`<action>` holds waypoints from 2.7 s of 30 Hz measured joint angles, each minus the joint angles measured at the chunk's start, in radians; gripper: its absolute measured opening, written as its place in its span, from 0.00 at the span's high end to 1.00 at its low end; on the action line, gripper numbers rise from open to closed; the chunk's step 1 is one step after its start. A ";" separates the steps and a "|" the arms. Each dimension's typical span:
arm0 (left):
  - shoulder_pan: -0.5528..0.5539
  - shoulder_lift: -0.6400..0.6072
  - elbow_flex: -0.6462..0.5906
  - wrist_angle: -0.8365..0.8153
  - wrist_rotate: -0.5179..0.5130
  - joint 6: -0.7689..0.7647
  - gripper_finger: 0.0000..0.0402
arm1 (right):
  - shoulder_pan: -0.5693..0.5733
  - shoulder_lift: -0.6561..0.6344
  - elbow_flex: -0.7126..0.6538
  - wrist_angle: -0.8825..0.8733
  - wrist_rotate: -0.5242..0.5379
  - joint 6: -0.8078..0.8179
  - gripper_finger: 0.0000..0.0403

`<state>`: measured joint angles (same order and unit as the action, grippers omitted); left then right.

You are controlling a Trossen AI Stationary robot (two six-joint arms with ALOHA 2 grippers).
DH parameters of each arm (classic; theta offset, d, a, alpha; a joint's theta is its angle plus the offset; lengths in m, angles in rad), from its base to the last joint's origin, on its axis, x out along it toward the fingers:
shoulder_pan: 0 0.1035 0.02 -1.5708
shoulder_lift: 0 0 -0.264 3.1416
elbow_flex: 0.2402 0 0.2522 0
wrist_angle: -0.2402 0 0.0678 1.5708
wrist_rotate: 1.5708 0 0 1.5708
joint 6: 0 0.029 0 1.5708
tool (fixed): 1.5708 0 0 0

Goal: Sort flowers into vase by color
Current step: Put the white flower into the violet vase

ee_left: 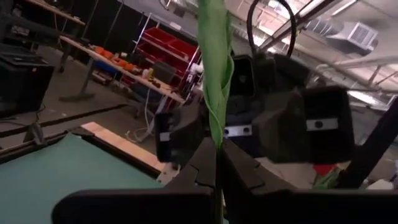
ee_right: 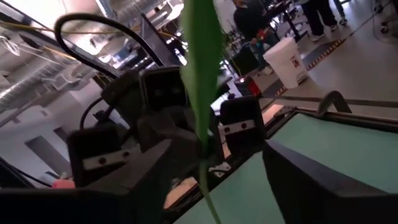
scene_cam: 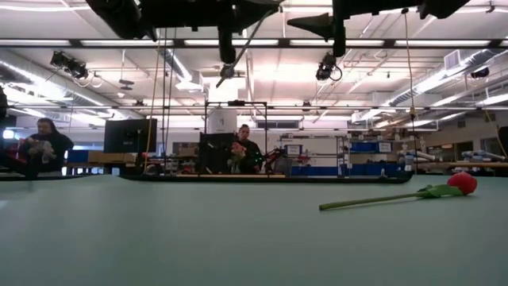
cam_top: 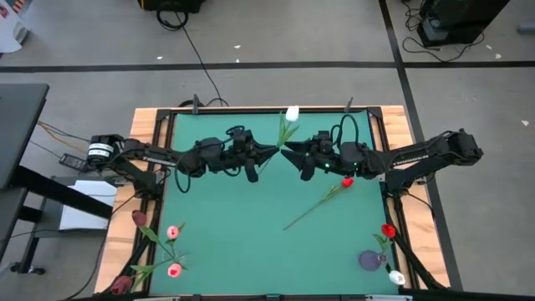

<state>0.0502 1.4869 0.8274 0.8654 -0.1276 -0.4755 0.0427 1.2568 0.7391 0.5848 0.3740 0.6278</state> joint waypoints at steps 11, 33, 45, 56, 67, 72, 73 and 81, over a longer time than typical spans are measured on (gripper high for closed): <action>-0.002 0.001 0.012 -0.055 0.068 0.019 0.97 | -0.034 0.000 0.000 0.028 -0.108 -0.026 0.57; 0.006 -0.015 0.012 -0.165 0.173 0.019 0.65 | -0.053 -0.005 0.026 -0.082 -0.141 -0.190 0.98; 0.017 -0.275 0.012 -0.541 0.343 0.254 0.40 | 0.043 -0.076 0.466 -1.060 -0.158 -0.395 0.99; 0.018 -0.384 0.012 -0.507 0.340 0.245 0.40 | 0.157 -0.413 0.512 -1.391 -0.085 -0.239 0.99; 0.018 -0.384 0.012 -0.488 0.339 0.201 0.40 | 0.342 -0.535 0.512 -1.581 -0.382 -0.145 0.99; 0.018 -0.384 0.012 -0.489 0.339 0.201 0.40 | 0.410 -0.551 0.518 -1.775 -0.442 -0.131 0.99; 0.018 -0.384 0.012 -0.489 0.339 0.201 0.40 | 0.424 -0.557 0.518 -1.796 -0.463 -0.131 0.99; 0.018 -0.383 0.012 -0.489 0.339 0.198 0.40 | 0.508 -0.658 0.518 -1.666 -0.702 -0.077 0.99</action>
<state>0.0677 1.1038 0.8398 0.3767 0.2109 -0.2771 0.5509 0.5989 1.2568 -1.0815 -0.3282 0.5508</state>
